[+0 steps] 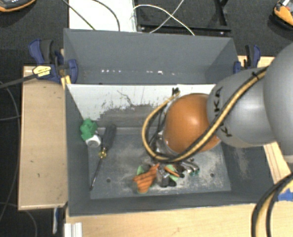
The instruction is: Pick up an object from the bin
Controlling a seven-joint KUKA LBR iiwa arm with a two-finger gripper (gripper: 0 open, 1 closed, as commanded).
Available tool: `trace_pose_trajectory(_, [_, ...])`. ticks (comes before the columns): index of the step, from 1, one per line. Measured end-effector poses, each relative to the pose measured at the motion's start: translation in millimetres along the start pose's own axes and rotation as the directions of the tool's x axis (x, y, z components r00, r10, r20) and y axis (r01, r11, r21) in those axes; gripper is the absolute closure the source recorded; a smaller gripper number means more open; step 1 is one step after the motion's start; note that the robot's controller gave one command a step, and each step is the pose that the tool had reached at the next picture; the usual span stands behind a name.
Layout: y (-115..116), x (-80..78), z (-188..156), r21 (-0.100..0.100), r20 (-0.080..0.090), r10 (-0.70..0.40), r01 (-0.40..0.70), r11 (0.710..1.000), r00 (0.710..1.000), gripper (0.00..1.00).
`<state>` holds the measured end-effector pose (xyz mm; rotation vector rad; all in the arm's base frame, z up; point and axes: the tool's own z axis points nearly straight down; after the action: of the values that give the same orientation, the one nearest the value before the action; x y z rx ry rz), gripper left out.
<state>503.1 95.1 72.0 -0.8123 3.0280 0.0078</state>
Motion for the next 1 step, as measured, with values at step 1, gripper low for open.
trace_pose_trajectory(1, [0.0, 0.0, 0.0, 0.0, 0.0, 0.0, 0.0, 1.0, 1.0, 1.0])
